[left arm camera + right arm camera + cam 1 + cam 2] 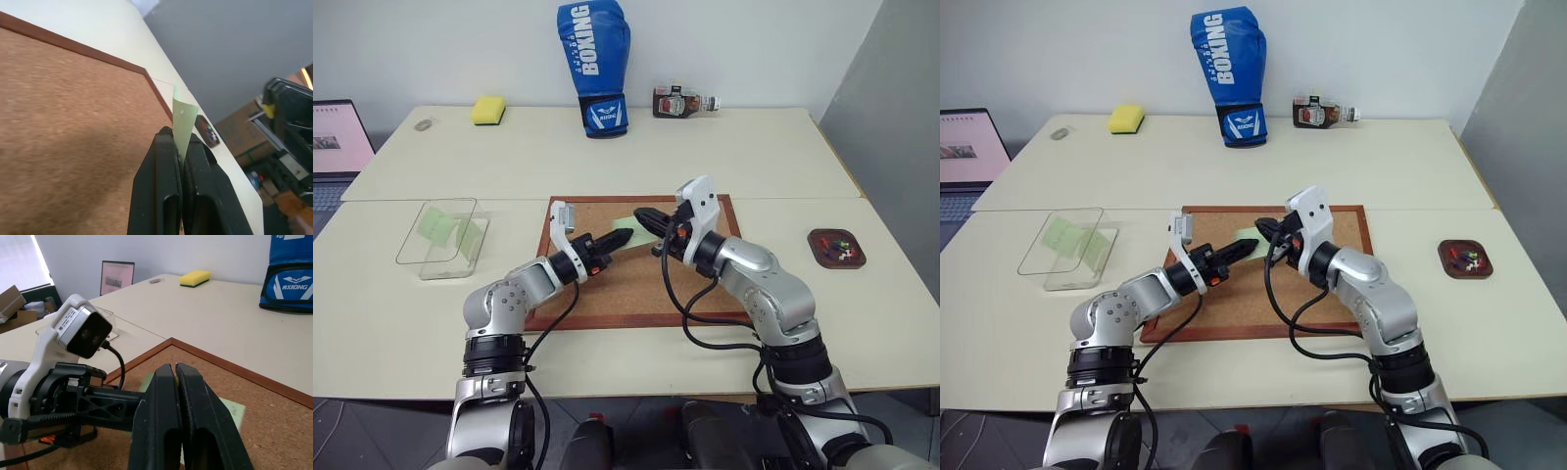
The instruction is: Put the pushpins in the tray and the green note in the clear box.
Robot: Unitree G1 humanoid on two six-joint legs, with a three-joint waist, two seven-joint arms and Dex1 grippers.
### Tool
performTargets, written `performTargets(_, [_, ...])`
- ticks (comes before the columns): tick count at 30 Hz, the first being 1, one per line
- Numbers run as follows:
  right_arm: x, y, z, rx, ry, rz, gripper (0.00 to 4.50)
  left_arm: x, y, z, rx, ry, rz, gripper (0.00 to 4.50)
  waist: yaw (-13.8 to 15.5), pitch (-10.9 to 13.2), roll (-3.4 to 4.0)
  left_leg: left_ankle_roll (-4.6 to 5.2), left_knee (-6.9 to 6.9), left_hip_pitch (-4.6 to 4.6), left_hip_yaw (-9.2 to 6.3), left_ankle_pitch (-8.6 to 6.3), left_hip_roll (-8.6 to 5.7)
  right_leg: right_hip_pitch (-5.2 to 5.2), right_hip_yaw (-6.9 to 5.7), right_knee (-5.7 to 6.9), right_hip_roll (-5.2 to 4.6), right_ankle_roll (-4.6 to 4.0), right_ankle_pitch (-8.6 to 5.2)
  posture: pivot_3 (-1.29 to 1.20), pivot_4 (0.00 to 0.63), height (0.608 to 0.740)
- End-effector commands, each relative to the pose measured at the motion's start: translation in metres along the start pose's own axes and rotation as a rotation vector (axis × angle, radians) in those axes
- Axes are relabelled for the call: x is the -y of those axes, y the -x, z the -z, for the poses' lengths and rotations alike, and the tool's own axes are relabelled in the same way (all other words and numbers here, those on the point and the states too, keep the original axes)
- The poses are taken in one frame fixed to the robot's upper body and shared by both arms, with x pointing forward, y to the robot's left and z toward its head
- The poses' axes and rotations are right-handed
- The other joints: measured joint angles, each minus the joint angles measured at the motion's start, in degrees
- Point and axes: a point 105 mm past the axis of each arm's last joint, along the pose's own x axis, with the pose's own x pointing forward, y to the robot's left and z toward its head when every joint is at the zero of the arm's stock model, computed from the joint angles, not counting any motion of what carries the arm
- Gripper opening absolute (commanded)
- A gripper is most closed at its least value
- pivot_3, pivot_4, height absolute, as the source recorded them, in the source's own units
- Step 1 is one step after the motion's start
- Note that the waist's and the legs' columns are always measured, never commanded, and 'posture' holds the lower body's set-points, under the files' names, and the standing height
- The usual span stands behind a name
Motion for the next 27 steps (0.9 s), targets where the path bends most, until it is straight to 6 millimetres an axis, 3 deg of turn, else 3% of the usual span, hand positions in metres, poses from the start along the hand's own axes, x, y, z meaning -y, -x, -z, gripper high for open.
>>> performTargets(1, [0.002,0.002,-0.021,0.072,0.032,0.018,0.0,0.01,-0.004,-0.003,-0.011,-0.034,0.039,0.08,0.0,0.0,0.0,0.0,0.0,0.0,0.0,0.0,0.0,0.0,0.0,0.0,0.0,0.0,0.0,0.0,0.15,0.74])
performTargets(3, [0.013,0.01,-0.022,0.074,0.039,0.07,0.0,0.021,-0.009,-0.006,-0.021,-0.073,0.076,0.08,0.01,0.0,0.0,0.0,0.0,0.0,0.0,0.0,0.0,0.0,0.0,0.0,0.0,0.0,0.0,0.0,0.15,0.74])
performTargets(7, [0.067,0.047,-0.009,0.0,0.112,0.369,0.0,0.055,-0.019,-0.007,-0.1,-0.299,0.173,0.08,0.75,0.01,-0.02,-0.01,0.04,-0.14,-0.1,0.0,-0.04,-0.02,-0.06,-0.04,-0.01,0.0,0.0,0.0,0.15,0.74])
performTargets(11, [0.132,0.117,0.002,-0.107,0.18,0.756,0.0,0.082,-0.033,-0.006,-0.181,-0.616,0.247,0.08,1.66,0.01,-0.01,-0.01,0.03,-0.2,-0.06,0.0,-0.1,-0.05,-0.02,-0.12,-0.06,0.01,0.0,0.0,0.15,0.74])
performTargets(13, [0.154,0.152,0.003,-0.141,0.195,0.897,0.0,0.094,-0.041,-0.002,-0.2,-0.749,0.283,0.08,1.83,0.01,-0.01,-0.01,0.01,-0.23,-0.03,0.0,-0.1,-0.07,-0.01,-0.12,-0.07,0.0,0.0,0.0,0.15,0.74])
performTargets(19, [0.19,0.205,-0.001,-0.152,0.173,1.071,0.0,0.105,-0.066,0.031,-0.292,-1.099,0.377,0.08,1.52,0.01,-0.01,0.0,0.0,-0.12,0.15,0.0,-0.09,-0.05,0.14,-0.11,-0.05,0.01,0.0,0.0,0.15,0.74])
performTargets(23, [0.208,0.228,0.004,-0.151,0.083,1.149,0.0,0.117,-0.08,0.043,-0.263,-1.117,0.43,0.08,1.26,0.02,-0.01,0.02,0.03,-0.07,0.22,0.0,-0.06,-0.03,0.22,-0.08,-0.01,0.02,0.01,0.0,0.15,0.74])
performTargets(27, [0.217,0.23,0.01,-0.116,-0.054,1.144,0.0,0.125,-0.084,0.047,-0.244,-1.101,0.454,0.08,1.24,0.03,0.0,0.03,0.08,-0.09,0.25,0.0,-0.08,-0.03,0.27,-0.08,-0.02,0.07,0.04,0.0,0.15,0.74])
